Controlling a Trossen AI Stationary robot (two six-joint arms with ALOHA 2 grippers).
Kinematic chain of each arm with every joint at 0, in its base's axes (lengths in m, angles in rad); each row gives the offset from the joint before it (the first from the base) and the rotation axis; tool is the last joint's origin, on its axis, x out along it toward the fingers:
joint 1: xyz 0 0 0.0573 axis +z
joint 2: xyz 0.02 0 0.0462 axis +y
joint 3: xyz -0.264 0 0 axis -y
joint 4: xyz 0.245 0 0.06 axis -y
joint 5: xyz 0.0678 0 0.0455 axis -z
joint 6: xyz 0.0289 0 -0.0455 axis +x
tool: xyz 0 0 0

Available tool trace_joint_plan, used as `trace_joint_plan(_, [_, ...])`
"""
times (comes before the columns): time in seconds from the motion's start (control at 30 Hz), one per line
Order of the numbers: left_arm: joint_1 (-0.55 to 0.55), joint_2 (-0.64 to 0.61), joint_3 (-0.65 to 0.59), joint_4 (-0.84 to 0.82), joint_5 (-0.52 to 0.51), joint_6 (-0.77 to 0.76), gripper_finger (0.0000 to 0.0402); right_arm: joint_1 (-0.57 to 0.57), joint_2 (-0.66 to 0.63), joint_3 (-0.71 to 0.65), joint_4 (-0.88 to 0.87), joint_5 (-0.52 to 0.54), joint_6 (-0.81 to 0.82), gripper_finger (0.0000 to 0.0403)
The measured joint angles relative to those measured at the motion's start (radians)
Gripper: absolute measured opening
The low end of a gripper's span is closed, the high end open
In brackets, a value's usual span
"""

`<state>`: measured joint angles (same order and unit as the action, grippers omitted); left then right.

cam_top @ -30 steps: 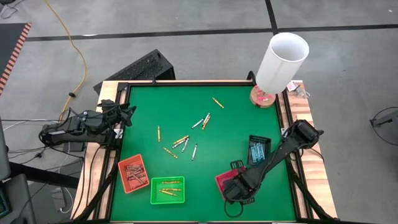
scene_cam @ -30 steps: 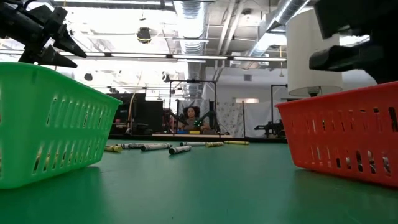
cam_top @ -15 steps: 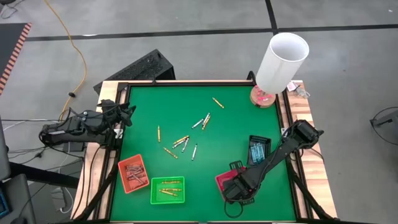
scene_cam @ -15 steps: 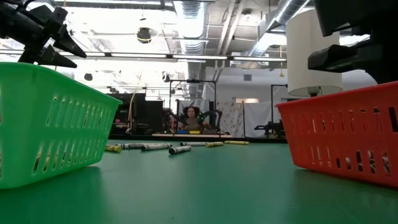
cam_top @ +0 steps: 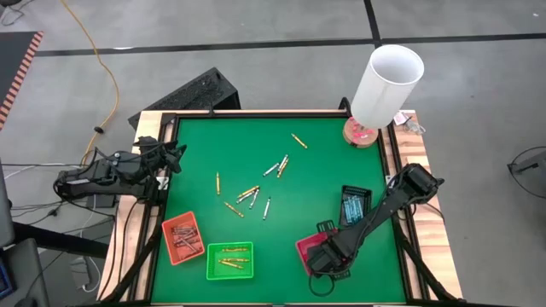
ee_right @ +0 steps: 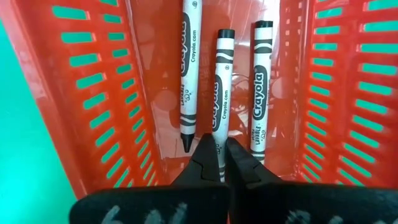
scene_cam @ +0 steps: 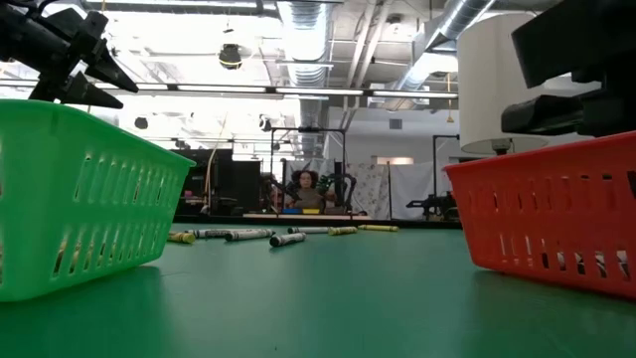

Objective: Sort crayons
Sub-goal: Put the black crayon into the red bin

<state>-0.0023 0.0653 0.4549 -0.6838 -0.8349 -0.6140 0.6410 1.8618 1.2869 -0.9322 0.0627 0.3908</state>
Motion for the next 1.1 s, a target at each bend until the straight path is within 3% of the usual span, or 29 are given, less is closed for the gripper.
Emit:
trace_joint_plan(0.2, [0.0, 0.0, 0.0, 0.0, 0.0, 0.0, 0.0223, -0.002, 0.0, 0.0, 0.01, -0.001, 0.001, 0.0009])
trace_joint_plan(0.53, [0.0, 0.0, 0.0, 0.0, 0.0, 0.0, 0.0223, -0.027, 0.0, 0.0, 0.025, -0.012, 0.01, 0.0061])
trace_joint_plan(0.83, [0.0, 0.0, 0.0, 0.0, 0.0, 0.0, 0.0223, -0.042, -0.018, 0.025, 0.005, -0.089, -0.006, 0.0078])
trace_joint_plan(1.1, [0.0, 0.0, 0.0, 0.0, 0.0, 0.0, 0.0223, -0.081, -0.193, 0.042, -0.015, -0.067, 0.001, 0.0078])
